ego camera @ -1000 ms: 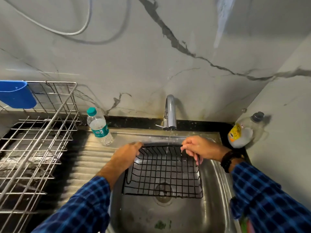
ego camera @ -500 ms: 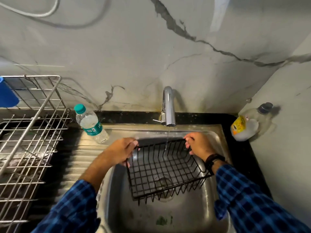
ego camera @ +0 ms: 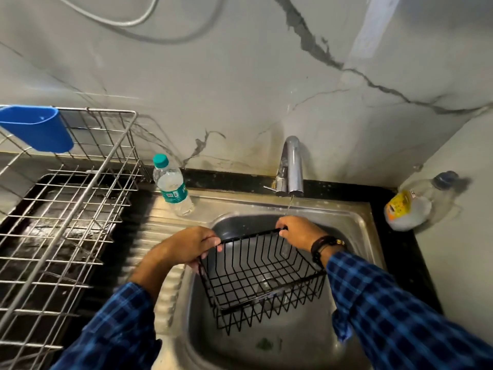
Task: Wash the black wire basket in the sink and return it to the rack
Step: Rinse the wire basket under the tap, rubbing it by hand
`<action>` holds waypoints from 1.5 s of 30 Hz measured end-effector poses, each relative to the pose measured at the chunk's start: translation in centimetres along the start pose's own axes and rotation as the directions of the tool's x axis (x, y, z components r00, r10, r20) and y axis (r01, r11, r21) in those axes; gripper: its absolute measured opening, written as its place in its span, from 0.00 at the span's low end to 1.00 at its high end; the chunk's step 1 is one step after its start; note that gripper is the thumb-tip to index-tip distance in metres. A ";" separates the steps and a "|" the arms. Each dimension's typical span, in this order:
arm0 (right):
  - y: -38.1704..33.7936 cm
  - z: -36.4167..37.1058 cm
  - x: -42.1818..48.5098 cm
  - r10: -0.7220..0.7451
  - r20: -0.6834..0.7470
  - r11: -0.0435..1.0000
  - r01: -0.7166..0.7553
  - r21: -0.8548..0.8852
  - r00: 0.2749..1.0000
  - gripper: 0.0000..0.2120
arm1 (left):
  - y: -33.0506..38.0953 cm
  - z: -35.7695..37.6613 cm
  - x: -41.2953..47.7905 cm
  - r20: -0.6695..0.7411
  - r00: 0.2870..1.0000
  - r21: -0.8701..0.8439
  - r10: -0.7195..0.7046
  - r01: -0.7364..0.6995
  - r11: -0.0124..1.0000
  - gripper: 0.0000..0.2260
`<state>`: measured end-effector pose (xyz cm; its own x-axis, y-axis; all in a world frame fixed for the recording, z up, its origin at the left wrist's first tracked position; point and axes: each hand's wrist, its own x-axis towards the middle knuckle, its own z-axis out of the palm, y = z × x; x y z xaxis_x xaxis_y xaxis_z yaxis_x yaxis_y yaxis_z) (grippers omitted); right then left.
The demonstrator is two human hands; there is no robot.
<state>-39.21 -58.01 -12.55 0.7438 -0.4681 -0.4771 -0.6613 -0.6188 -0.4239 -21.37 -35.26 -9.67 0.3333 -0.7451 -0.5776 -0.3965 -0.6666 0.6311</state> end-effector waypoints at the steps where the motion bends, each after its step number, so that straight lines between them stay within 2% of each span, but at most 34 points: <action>1: -0.3 -0.3 0.0 -0.033 0.004 0.999 0.033 -0.030 0.999 0.13 | 0.0 0.1 -0.1 -0.022 1.000 -0.012 0.006 -0.006 1.000 0.13; 3: -0.8 -0.9 -0.2 -0.098 0.025 0.991 0.100 -0.085 0.995 0.18 | 0.0 0.1 -0.5 -0.072 0.997 -0.024 0.025 -0.027 0.999 0.12; 5: -1.0 -1.4 -0.3 -0.109 0.005 0.990 0.109 -0.090 0.994 0.19 | -0.4 0.2 -1.0 -0.113 0.993 -0.019 0.037 -0.040 0.999 0.12; 10: 1.3 -2.0 -1.1 -0.019 -0.061 0.980 0.030 0.196 0.998 0.11 | -1.6 -0.4 -2.1 -0.199 0.975 0.150 0.100 -0.071 0.986 0.10; 14: 2.0 -1.4 -2.2 -0.013 -0.013 0.871 0.018 0.490 1.000 0.12 | -1.0 -0.6 -2.0 -0.203 0.969 0.224 0.137 -0.091 0.970 0.10; 16: 1.9 -1.1 -2.2 0.007 -0.036 0.901 0.010 0.434 0.999 0.11 | -0.3 -0.1 -1.3 -0.206 0.965 0.325 0.163 -0.090 0.941 0.11; 18: 2.2 -0.5 -2.2 0.067 -0.034 0.944 -0.053 0.325 0.997 0.16 | 0.3 0.6 -0.5 -0.225 0.961 0.380 0.163 -0.067 0.923 0.11; 20: 3.0 0.9 -2.1 0.203 0.085 0.901 -0.220 0.373 0.976 0.20 | 0.9 0.8 -0.1 -0.238 0.959 0.390 0.155 -0.052 0.919 0.11; 21: 3.6 1.7 -2.1 0.254 0.160 0.863 -0.298 0.407 0.954 0.19 | 1.2 0.6 0.0 -0.242 0.957 0.406 0.163 -0.053 0.912 0.11; 22: 4.2 2.7 -2.0 0.262 0.185 0.850 -0.318 0.420 0.947 0.14 | 1.3 0.5 0.0 -0.248 0.953 0.421 0.173 -0.055 0.905 0.11; 24: 5.1 4.2 -2.1 0.247 0.102 0.824 -0.264 0.501 0.964 0.08 | 1.5 -0.1 0.0 -0.269 0.943 0.409 0.196 -0.072 0.910 0.10; 25: 5.2 4.6 -2.7 0.247 0.045 0.761 -0.222 0.609 0.968 0.10 | 1.5 -0.2 0.1 -0.283 0.938 0.375 0.198 -0.082 0.923 0.09; 26: 5.4 4.8 -3.4 0.274 -0.009 0.652 -0.179 0.737 0.962 0.12 | 1.6 -0.1 0.3 -0.301 0.933 0.320 0.196 -0.095 0.943 0.07; 27: 5.7 4.9 -4.5 0.321 -0.074 0.574 -0.132 0.808 0.944 0.13 | 1.8 0.2 0.6 -0.325 0.925 0.262 0.196 -0.111 0.959 0.05; 28: 6.2 4.8 -5.5 0.376 -0.144 0.545 -0.093 0.833 0.915 0.14 | 2.0 0.7 1.1 -0.353 0.914 0.225 0.199 -0.123 0.967 0.04; 30: 7.5 4.6 -8.0 0.440 -0.236 0.558 -0.058 0.828 0.867 0.15 | 2.3 2.1 2.6 -0.375 0.903 0.217 0.209 -0.134 0.967 0.06; 32: 8.4 4.2 -10.2 0.498 -0.253 0.497 -0.034 0.867 0.829 0.15 | 3.2 4.0 4.3 -0.374 0.902 0.206 0.214 -0.144 0.968 0.09; 36: 8.9 3.4 -13.3 0.588 -0.242 0.397 -0.015 0.918 0.772 0.13 | 4.6 7.3 7.3 -0.421 0.897 0.045 0.138 -0.131 0.990 0.12; 41: 7.7 1.8 -15.6 0.581 -0.284 0.376 0.058 0.925 0.763 0.11 | 6.0 8.9 8.8 -0.363 0.925 -0.015 0.114 -0.129 0.992 0.16; 43: 7.3 1.0 -16.4 0.579 -0.301 0.387 0.069 0.919 0.757 0.11 | 7.0 9.1 8.7 -0.313 0.938 -0.019 0.147 -0.161 0.987 0.18; 45: 7.2 0.2 -17.1 0.582 -0.323 0.390 0.092 0.916 0.746 0.12 | 8.4 9.1 8.7 -0.279 0.939 -0.015 0.200 -0.212 0.977 0.16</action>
<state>-56.73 -54.29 -7.62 0.2009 -0.9134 -0.3540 -0.2780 0.2933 -0.9147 -29.56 -47.16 -14.11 0.4724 -0.8383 -0.2723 -0.4454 -0.4936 0.7470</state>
